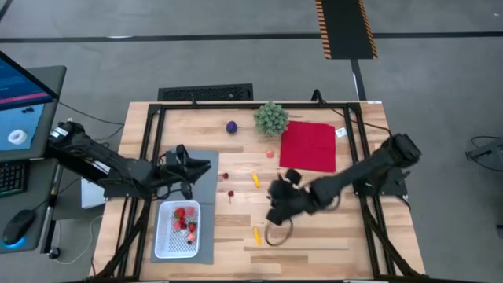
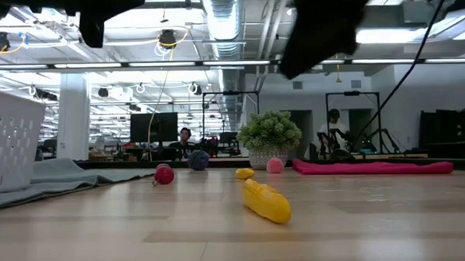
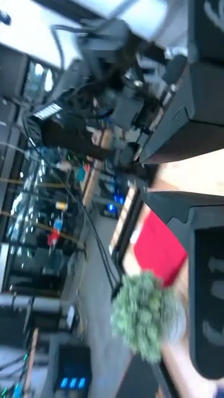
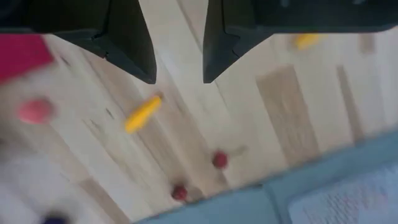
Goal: Pick and placing Produce into tupperware
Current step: Put the yellow corn into the white basket
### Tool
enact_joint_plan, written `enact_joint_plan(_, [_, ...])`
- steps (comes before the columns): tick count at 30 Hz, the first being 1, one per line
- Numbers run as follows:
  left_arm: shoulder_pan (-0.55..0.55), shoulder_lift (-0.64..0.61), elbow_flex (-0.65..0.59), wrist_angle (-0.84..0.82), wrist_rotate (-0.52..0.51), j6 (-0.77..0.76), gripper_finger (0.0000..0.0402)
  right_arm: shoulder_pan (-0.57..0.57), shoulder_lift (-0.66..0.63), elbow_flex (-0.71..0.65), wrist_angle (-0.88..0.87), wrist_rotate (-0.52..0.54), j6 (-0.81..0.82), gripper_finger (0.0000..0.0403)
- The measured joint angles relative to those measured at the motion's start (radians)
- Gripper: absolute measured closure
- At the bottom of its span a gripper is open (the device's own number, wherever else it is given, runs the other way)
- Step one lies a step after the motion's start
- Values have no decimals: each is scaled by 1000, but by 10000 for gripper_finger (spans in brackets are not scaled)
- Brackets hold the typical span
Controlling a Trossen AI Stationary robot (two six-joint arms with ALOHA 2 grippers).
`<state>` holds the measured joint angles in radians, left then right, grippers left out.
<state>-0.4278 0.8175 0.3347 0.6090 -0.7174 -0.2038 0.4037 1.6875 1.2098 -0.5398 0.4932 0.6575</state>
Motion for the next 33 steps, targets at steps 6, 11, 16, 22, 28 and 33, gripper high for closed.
enact_joint_plan(6, [0, 0, 0, -154, -20, -35, 328, -195, 0, 7, 44, -169, -45, 263])
enact_joint_plan(11, [0, 0, 0, -143, -29, 17, 328, -314, 16, 7, 41, -279, -30, 267])
enact_joint_plan(16, [0, -1, 0, -73, -2, 98, 328, -361, 37, 8, 91, -403, -7, 248])
enact_joint_plan(22, [0, -1, 0, -68, 5, 115, 328, -372, 69, 5, 97, -416, 49, 208])
enact_joint_plan(28, [0, -1, 1, -73, 4, 136, 328, -397, 156, 7, 119, -438, 53, 166])
enact_joint_plan(33, [-1, 0, 1, -80, 19, 134, 328, -395, 233, 66, 157, -444, 50, 173])
